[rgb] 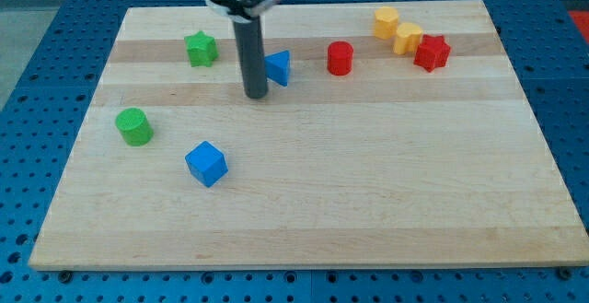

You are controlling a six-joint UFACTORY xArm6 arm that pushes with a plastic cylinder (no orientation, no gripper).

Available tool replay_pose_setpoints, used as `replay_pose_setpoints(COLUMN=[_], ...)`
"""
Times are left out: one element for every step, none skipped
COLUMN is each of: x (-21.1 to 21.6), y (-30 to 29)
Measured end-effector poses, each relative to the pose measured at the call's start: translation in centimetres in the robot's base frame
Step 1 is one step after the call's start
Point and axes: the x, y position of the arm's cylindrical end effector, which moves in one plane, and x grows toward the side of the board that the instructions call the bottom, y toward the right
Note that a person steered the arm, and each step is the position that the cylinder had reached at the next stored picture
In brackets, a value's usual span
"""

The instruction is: Nudge the blue triangle a bit up

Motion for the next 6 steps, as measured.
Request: replay_pose_setpoints(x=[-2.3,-4.0,-4.7,-4.7,-4.7,-5.5], y=[4.8,13.1,16.5,10.9,5.3,5.0])
